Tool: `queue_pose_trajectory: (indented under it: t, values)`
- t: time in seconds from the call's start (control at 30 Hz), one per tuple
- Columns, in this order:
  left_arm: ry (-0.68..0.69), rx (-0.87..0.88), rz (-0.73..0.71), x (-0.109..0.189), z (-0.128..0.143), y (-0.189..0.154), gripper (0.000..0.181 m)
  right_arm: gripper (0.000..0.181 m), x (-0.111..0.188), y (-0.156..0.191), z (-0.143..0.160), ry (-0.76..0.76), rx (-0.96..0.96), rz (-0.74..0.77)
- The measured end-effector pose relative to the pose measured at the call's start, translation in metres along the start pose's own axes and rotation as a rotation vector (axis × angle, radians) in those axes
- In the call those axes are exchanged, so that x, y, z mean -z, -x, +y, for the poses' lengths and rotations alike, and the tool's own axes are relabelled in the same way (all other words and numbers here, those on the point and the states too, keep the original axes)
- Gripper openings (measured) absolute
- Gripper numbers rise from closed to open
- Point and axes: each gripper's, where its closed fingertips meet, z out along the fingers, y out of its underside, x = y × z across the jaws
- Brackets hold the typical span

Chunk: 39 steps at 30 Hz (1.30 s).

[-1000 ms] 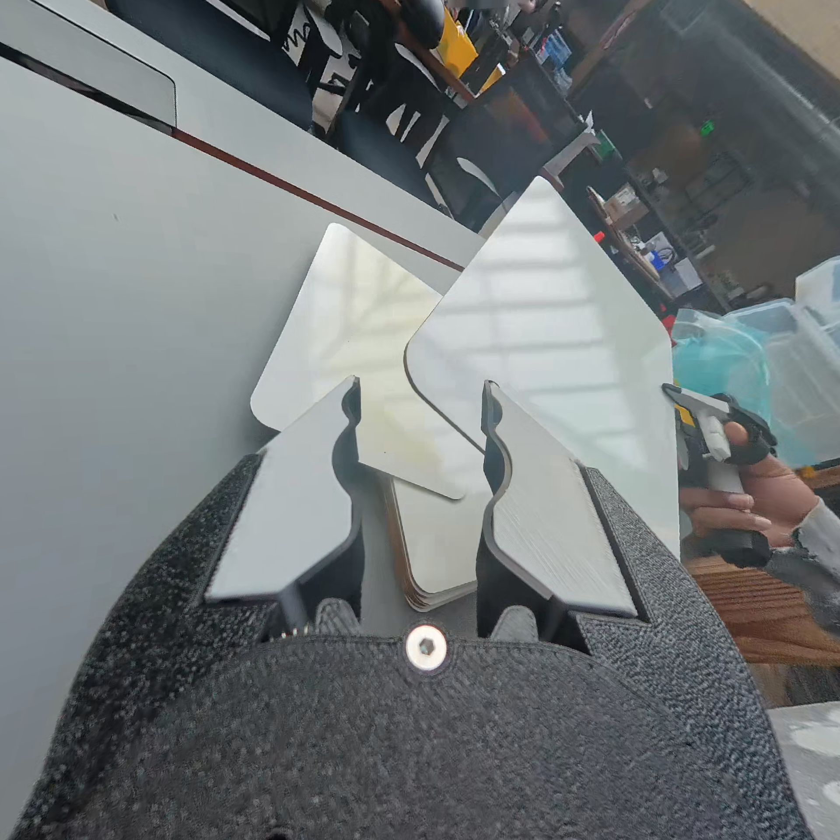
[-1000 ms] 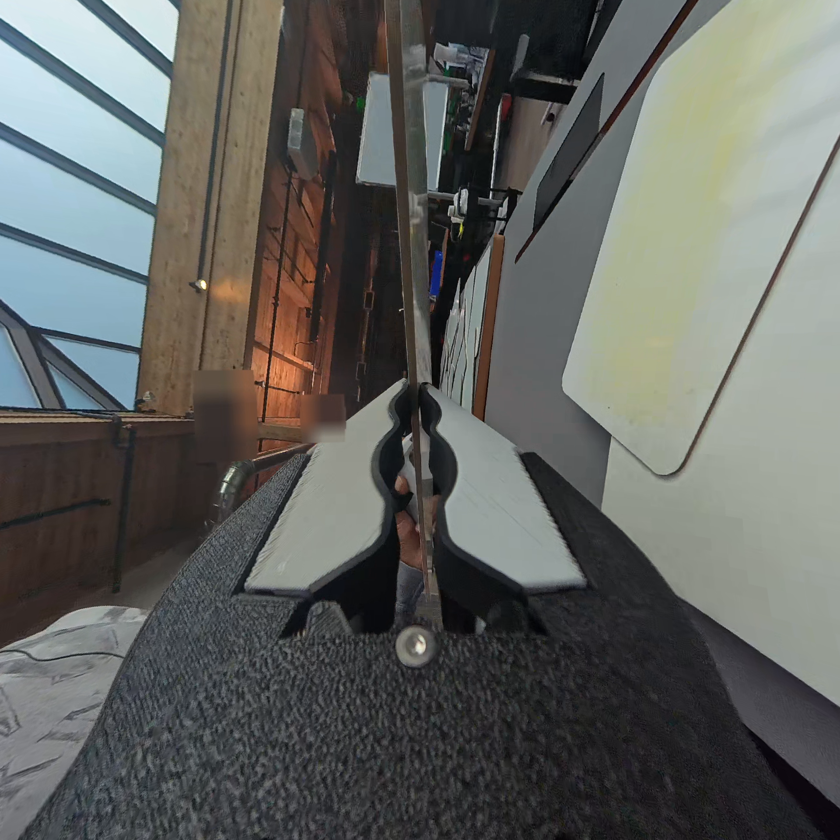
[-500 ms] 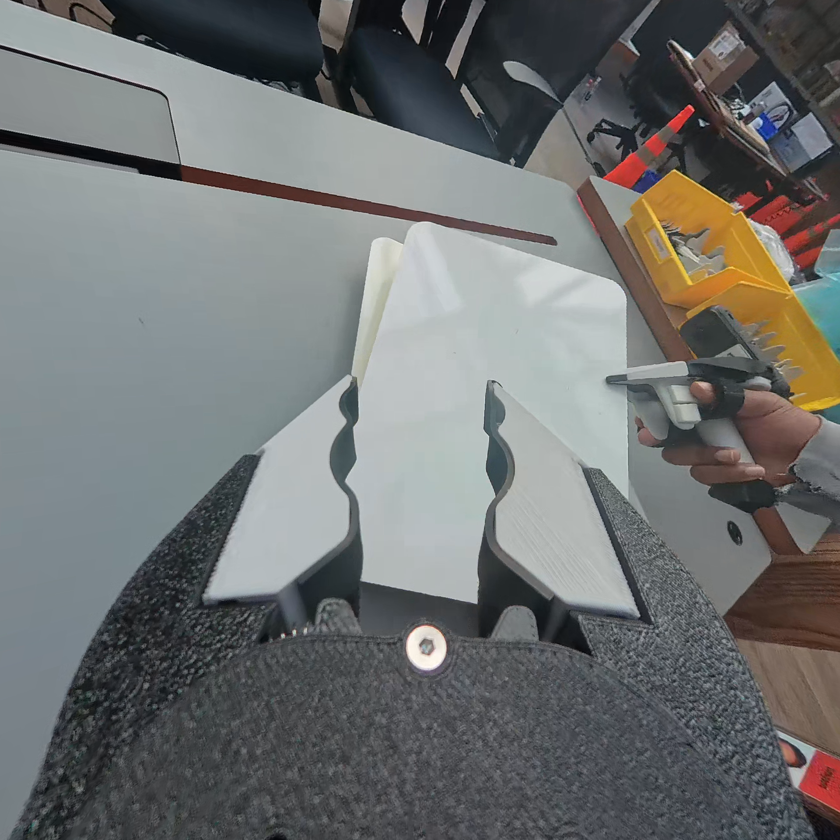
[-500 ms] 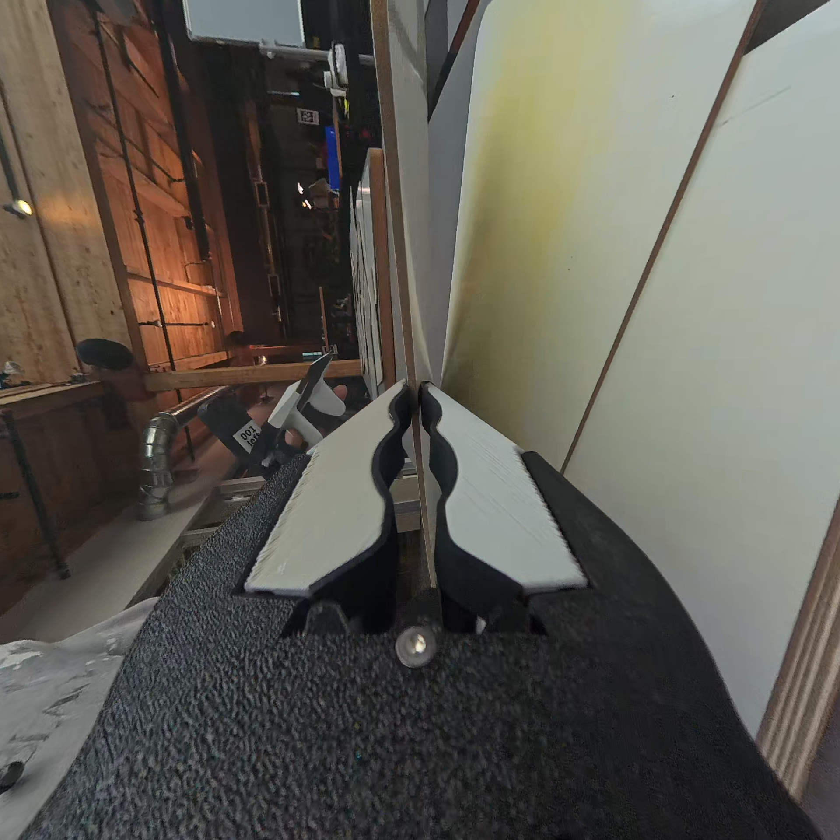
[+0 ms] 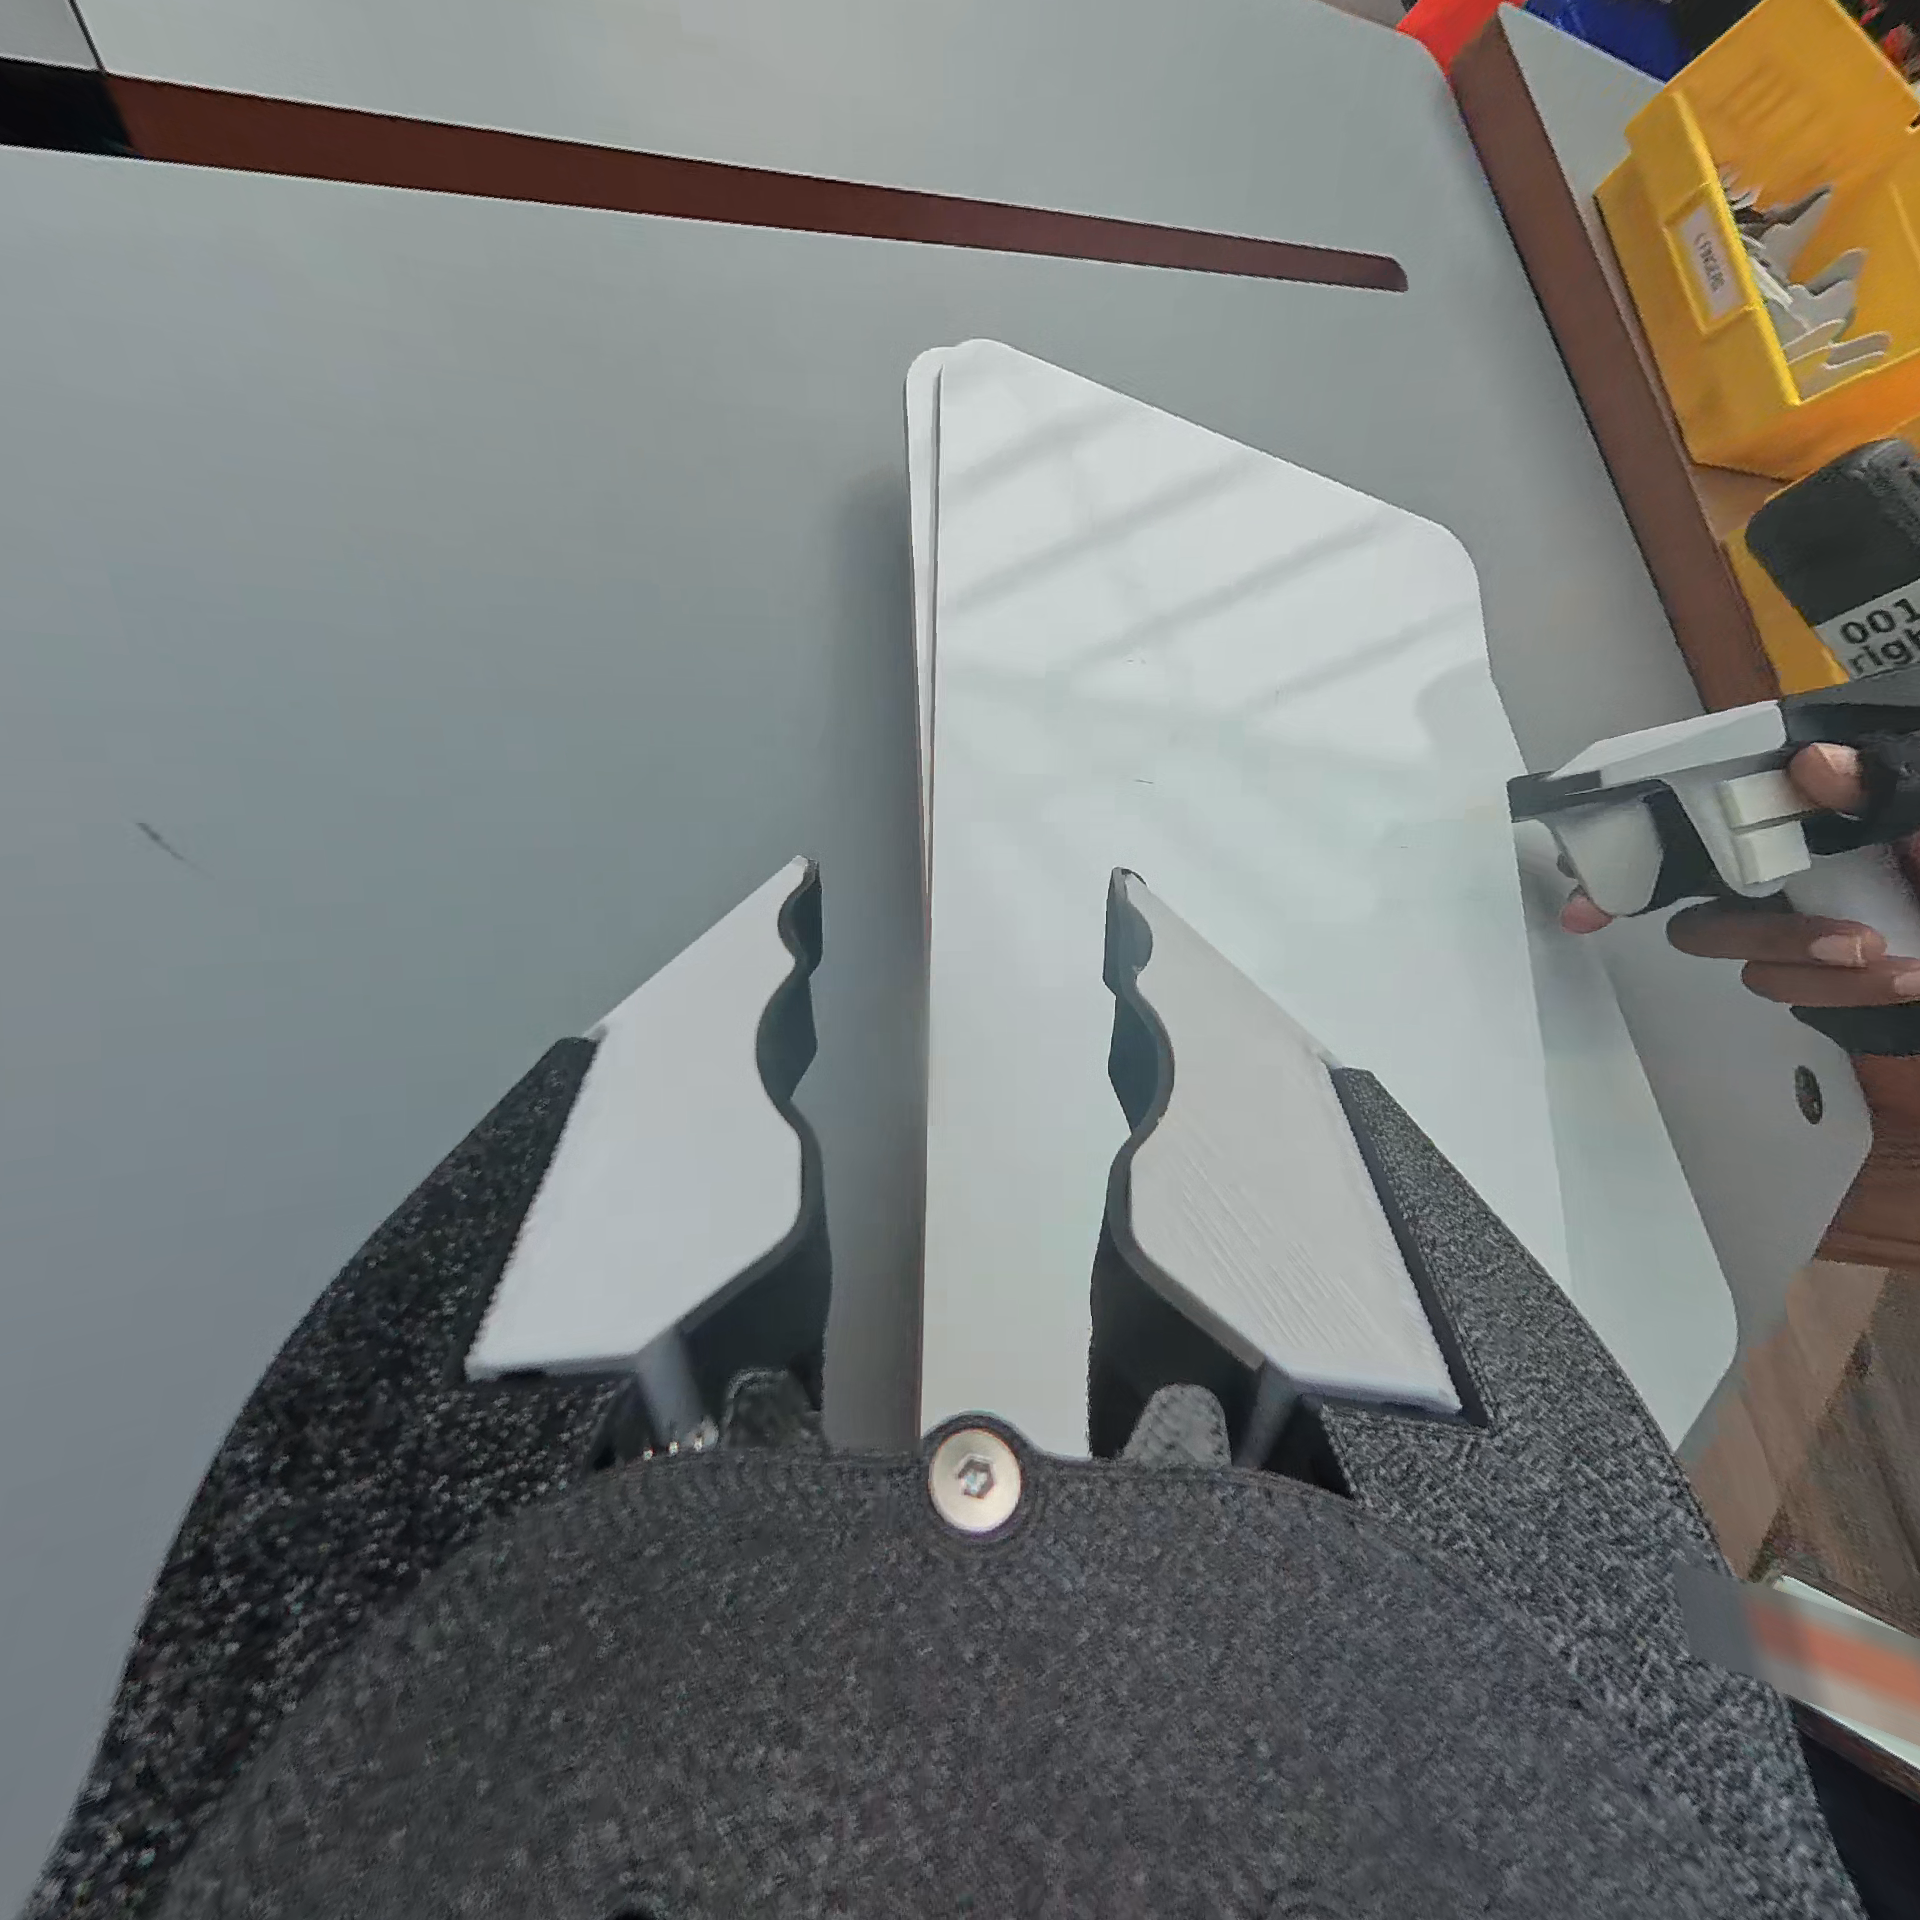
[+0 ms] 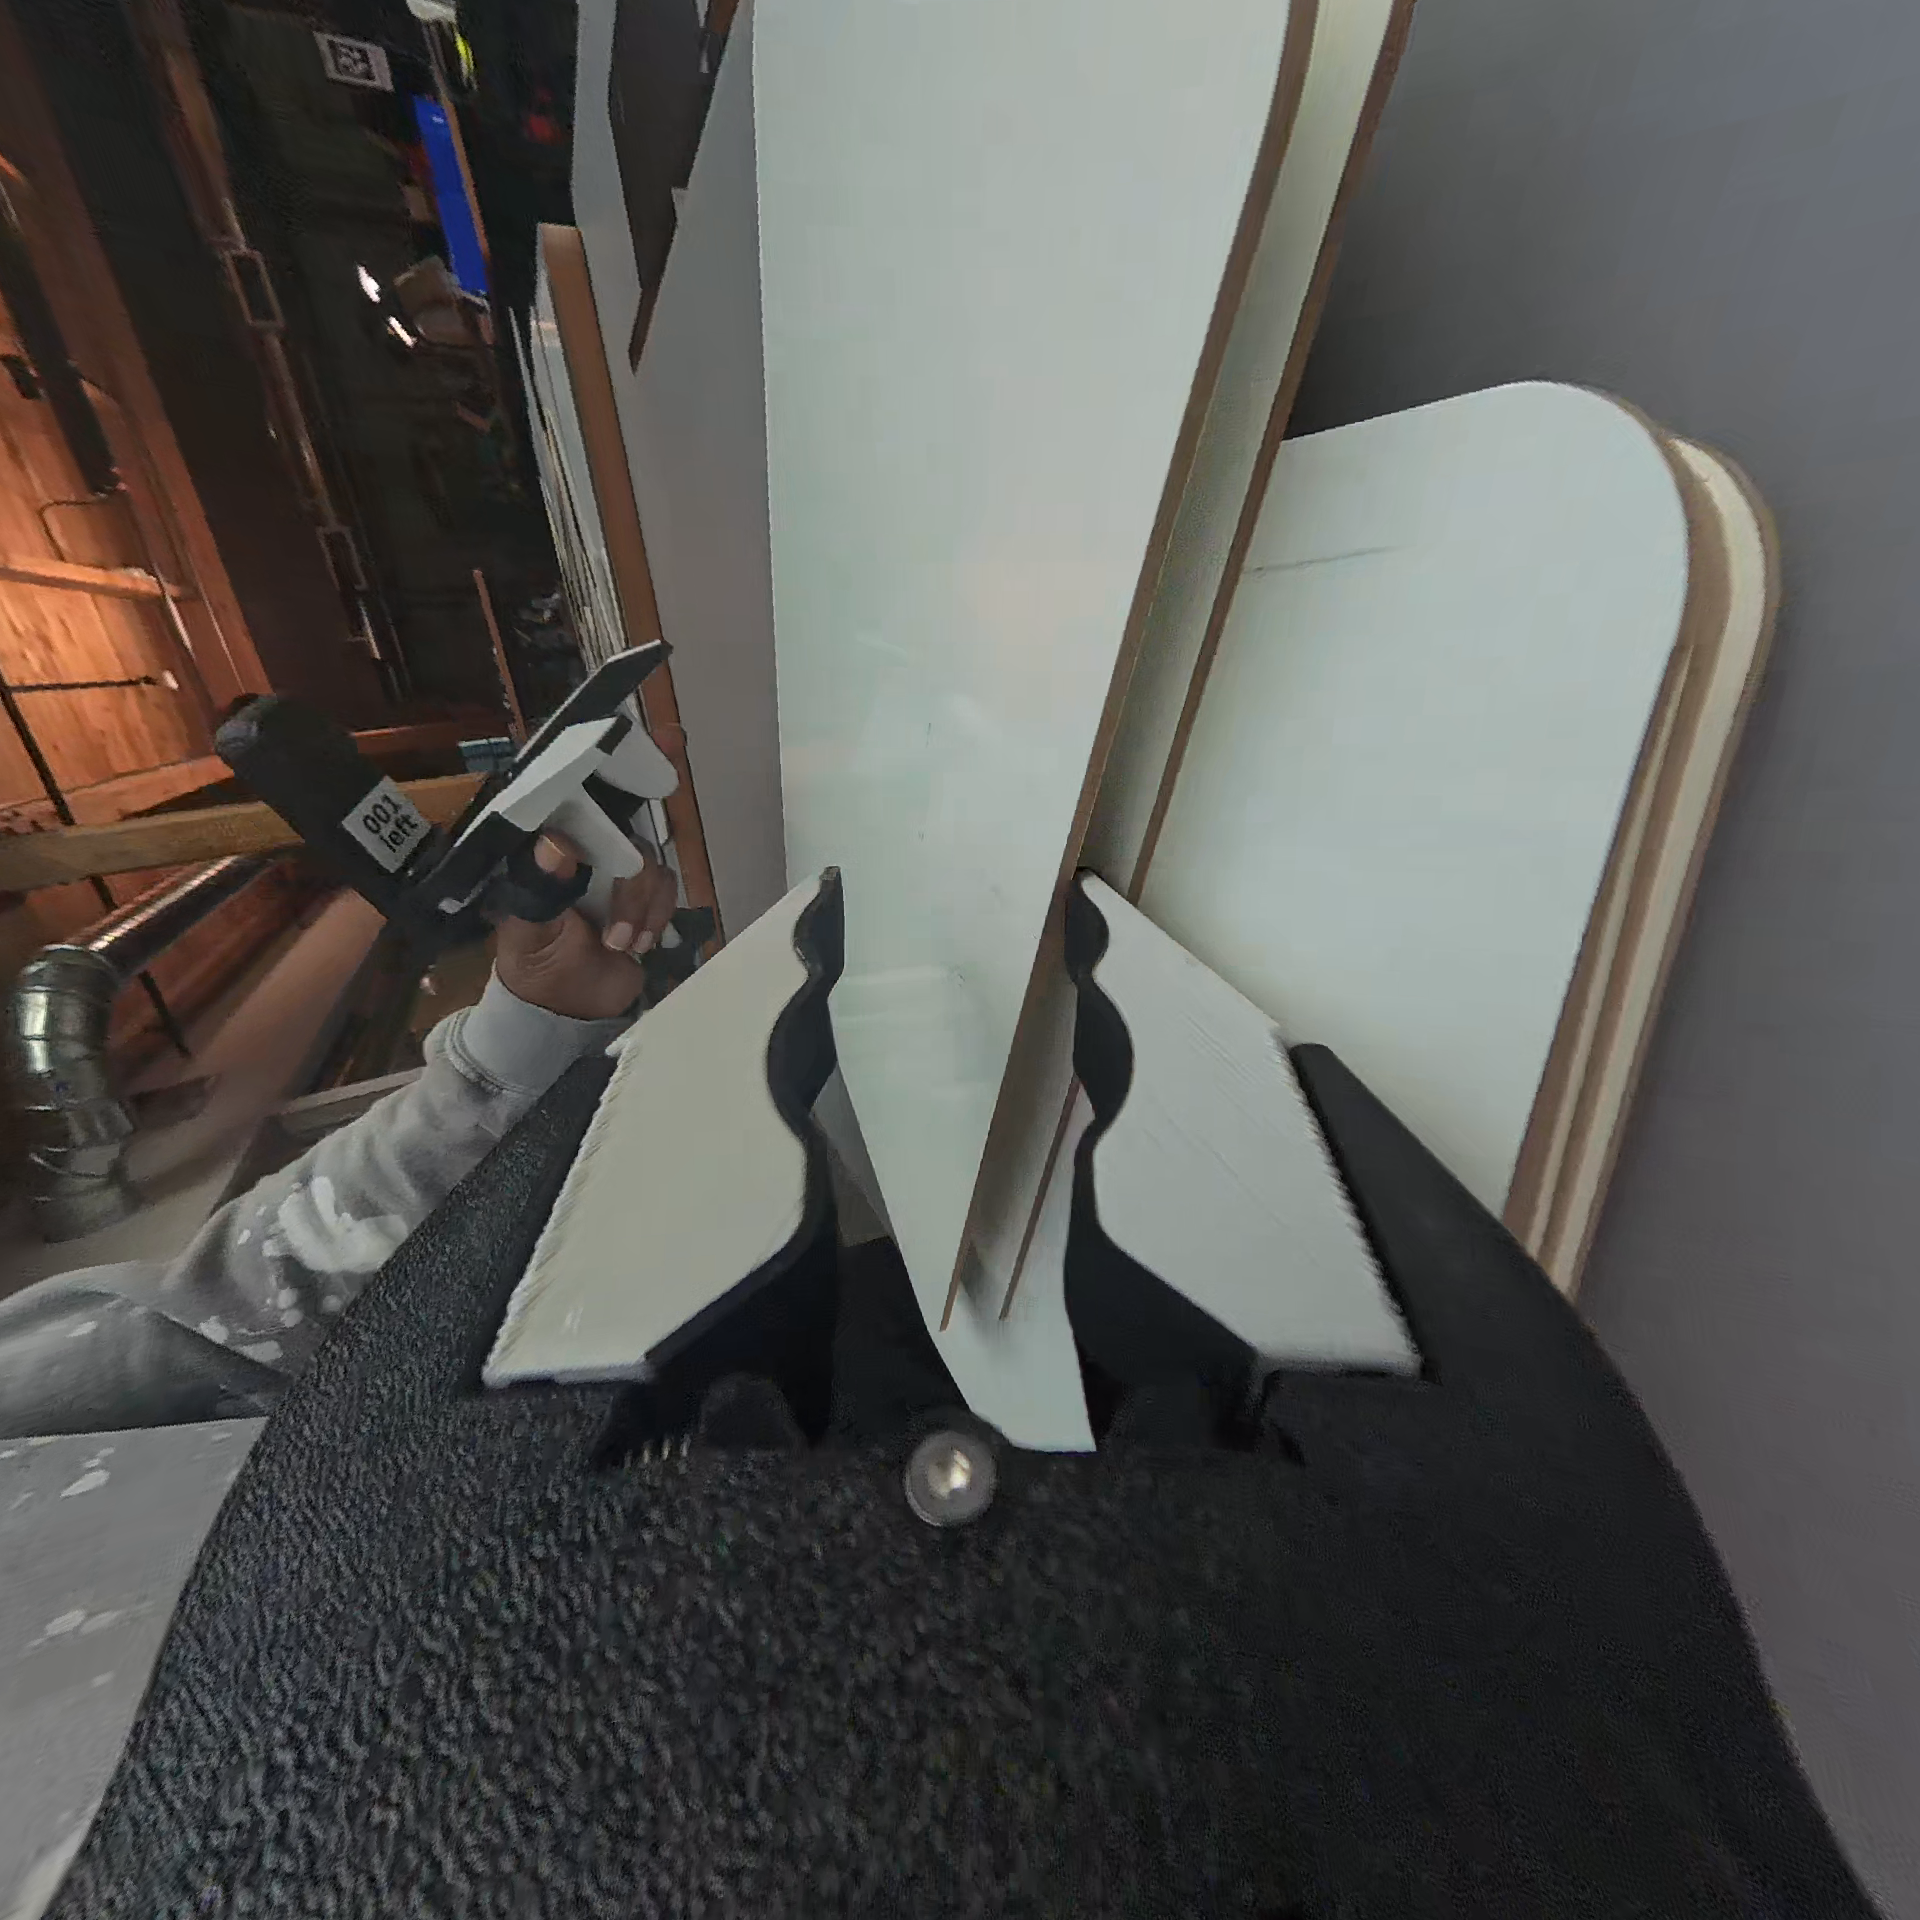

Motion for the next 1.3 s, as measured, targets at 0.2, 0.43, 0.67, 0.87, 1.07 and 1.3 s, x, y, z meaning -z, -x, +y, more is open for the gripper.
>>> queue_pose_trajectory:
  t: [0.2, 0.43, 0.67, 0.87, 1.07, 1.3]
  values:
    - [0.056, -0.032, 0.013, -0.021, 0.007, 0.008, 0.053, 0.062, 0.012, -0.005, 0.002, 0.001, 0.229, 0.242]
    - [0.162, 0.008, 0.105, -0.047, 0.027, -0.003, 0.054, 0.079, 0.019, -0.022, 0.003, 0.079, 0.616, 0.661]
    - [0.181, 0.019, 0.150, -0.058, 0.037, -0.020, 0.041, 0.091, 0.021, -0.020, 0.021, 0.026, 0.518, 0.642]
    - [0.192, -0.023, 0.131, -0.056, 0.046, -0.028, 0.039, 0.090, 0.016, -0.024, 0.041, 0.002, 0.497, 0.654]
    - [0.214, -0.032, 0.106, -0.054, 0.050, -0.029, 0.040, 0.090, 0.015, -0.024, 0.042, -0.014, 0.506, 0.664]
    - [0.226, -0.040, 0.073, -0.052, 0.053, -0.029, 0.039, 0.090, 0.014, -0.023, 0.042, -0.021, 0.513, 0.652]
